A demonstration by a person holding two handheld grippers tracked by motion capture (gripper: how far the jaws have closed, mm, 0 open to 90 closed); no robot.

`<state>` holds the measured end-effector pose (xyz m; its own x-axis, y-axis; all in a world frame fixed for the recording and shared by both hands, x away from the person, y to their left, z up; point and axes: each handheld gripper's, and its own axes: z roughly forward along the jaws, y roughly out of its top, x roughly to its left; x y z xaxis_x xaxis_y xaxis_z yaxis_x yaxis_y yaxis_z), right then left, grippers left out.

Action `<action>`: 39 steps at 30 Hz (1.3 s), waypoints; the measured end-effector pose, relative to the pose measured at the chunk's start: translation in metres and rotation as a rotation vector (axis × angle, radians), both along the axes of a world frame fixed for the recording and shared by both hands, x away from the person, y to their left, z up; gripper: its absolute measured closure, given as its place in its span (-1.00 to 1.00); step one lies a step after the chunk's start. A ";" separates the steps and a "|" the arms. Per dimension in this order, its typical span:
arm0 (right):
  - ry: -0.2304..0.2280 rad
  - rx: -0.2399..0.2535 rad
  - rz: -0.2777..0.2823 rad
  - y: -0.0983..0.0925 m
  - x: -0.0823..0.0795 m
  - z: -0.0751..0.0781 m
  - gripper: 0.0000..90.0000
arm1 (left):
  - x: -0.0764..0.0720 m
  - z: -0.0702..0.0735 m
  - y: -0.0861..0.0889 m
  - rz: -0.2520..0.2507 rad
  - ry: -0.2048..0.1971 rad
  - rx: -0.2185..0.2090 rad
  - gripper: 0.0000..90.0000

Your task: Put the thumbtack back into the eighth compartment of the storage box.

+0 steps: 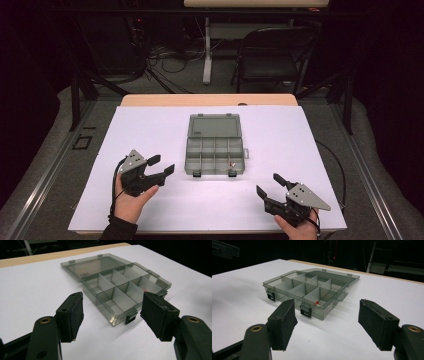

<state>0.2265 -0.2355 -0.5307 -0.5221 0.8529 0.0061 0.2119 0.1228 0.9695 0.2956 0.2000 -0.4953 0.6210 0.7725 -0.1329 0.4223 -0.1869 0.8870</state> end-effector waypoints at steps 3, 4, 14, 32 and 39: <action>0.002 -0.001 -0.001 0.000 0.000 0.000 -0.35 | -0.006 -0.004 0.009 0.016 0.001 -0.007 -0.24; 0.002 -0.003 -0.001 0.000 0.000 0.000 -0.35 | -0.008 -0.005 0.012 0.021 0.001 -0.008 -0.24; 0.007 -0.005 -0.002 0.002 0.001 -0.001 -0.35 | -0.019 -0.019 0.027 0.058 0.002 -0.022 -0.24; 0.018 -0.018 -0.006 0.003 0.003 -0.003 -0.37 | -0.017 -0.038 0.033 0.075 0.020 -0.013 -0.29; 0.031 -0.031 -0.013 0.002 0.004 -0.005 -0.40 | -0.013 -0.043 0.037 0.089 0.060 -0.030 -0.32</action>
